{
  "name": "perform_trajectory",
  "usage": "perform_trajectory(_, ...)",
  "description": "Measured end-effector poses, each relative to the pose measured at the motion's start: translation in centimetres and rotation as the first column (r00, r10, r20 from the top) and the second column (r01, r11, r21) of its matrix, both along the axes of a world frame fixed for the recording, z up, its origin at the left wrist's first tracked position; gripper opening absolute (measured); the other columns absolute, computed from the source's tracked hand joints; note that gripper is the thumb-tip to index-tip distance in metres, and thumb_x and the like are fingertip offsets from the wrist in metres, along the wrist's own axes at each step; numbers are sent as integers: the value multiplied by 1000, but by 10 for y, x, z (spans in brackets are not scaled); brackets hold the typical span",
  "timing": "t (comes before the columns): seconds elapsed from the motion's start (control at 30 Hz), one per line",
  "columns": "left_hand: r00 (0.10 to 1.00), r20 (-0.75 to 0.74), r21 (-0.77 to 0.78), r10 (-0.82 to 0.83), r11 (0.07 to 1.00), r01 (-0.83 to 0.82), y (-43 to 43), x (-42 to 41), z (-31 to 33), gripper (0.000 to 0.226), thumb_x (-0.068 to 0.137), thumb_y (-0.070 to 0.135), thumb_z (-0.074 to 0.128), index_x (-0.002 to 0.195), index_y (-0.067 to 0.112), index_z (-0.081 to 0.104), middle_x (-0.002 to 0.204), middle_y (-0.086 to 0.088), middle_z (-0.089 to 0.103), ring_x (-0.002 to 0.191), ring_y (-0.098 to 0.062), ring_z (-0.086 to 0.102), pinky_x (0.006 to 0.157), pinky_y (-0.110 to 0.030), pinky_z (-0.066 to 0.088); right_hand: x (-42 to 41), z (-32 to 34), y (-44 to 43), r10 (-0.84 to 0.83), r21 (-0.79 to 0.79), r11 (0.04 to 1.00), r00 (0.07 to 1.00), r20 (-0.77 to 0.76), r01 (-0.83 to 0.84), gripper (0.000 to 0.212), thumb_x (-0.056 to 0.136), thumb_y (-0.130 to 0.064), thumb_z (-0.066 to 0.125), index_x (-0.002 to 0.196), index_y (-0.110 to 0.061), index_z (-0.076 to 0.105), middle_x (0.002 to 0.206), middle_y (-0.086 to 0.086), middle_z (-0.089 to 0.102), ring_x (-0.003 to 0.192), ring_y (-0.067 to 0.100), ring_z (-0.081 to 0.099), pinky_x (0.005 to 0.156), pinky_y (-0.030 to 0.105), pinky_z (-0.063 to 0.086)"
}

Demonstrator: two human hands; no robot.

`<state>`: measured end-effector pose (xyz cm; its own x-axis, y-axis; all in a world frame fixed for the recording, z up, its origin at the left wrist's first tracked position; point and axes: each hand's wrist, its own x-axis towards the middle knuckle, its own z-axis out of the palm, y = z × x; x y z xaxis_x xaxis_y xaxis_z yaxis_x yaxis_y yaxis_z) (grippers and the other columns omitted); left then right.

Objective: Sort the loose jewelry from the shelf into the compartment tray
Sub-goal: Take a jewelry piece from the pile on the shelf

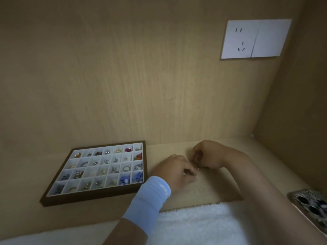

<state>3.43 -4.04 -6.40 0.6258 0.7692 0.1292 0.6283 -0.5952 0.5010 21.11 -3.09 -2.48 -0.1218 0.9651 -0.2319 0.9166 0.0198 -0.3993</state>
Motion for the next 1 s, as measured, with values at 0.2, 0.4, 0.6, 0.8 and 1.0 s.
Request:
perform_trajectory(0.2,989,-97,93,109,991,-100,11,-28,8,13,84,37,67,95,33,74,98,11,66,100,-11,53,92,-31,43,-22,-10,4,98,69,994,987,-129,-90,21,79,-9,73,86,-28,76,73,-15,67,65,-5,57,60,6,39)
perform_trajectory(0.4,974,-27,4,225,974,-225,21,-55,16,4,80,28,73,81,32,74,72,20,62,75,1,58,76,-17,44,-38,-12,4,156,62,988,922,-355,-143,23,85,-7,73,98,-26,76,87,-4,74,75,1,65,72,19,51)
perform_trajectory(0.6,978,10,41,210,977,-211,17,-54,14,15,83,26,71,97,32,70,84,16,68,84,0,56,88,-23,45,-3,21,0,-44,91,995,999,-9,45,23,84,-9,65,95,-25,77,87,-11,69,78,6,62,67,16,45)
perform_trajectory(0.8,982,-18,68,190,980,-188,17,-50,11,18,86,29,69,103,32,69,88,19,64,93,-4,54,95,-30,44,2,25,-13,-146,-265,946,976,162,186,24,78,-4,75,102,-8,74,72,10,69,55,19,65,62,34,61)
perform_trajectory(1.0,970,107,31,220,974,-224,20,-55,14,15,86,23,67,99,31,68,88,18,61,84,0,54,88,-27,47,-32,6,-9,-93,-117,990,988,-126,79,20,78,5,68,78,-15,70,62,7,66,51,17,63,57,29,58)
